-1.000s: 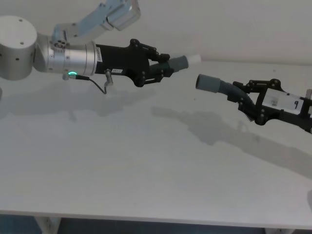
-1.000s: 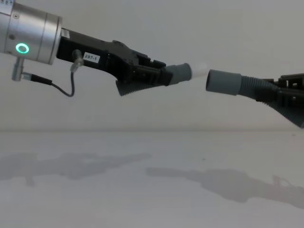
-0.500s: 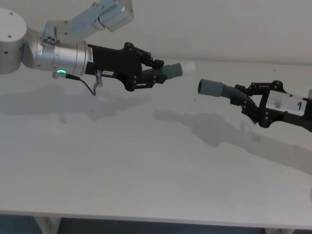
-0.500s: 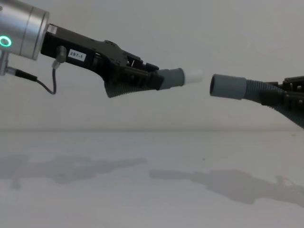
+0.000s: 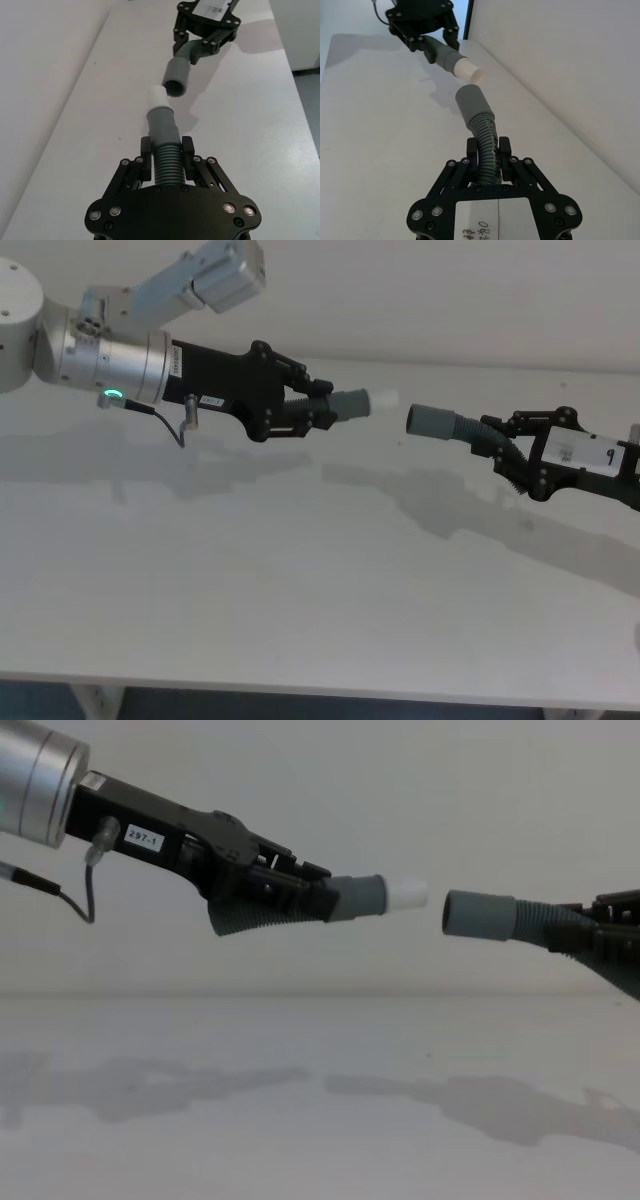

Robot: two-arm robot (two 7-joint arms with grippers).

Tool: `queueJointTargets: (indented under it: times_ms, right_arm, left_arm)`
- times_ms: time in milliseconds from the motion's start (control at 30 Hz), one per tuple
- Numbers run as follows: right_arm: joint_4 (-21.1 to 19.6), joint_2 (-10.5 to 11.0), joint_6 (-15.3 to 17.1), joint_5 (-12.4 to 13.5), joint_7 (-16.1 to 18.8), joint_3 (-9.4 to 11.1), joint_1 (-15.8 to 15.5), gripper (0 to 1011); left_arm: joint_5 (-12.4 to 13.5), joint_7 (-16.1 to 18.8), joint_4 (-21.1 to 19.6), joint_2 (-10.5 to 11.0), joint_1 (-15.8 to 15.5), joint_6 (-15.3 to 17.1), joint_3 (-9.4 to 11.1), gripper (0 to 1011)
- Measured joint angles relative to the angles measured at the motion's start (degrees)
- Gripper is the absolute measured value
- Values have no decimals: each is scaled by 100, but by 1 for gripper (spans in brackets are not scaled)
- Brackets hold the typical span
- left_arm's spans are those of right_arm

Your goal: Use both hands to pick up one end of the pipe from the table, align the ends, and insert them.

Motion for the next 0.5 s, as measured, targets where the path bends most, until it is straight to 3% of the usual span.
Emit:
queueJointTargets:
  times_ms: [500]
  right_arm:
    - [-45, 25, 149, -35, -212, -87, 21, 249]
  left_arm:
    - [-56, -108, -28, 71, -14, 23, 144, 345]
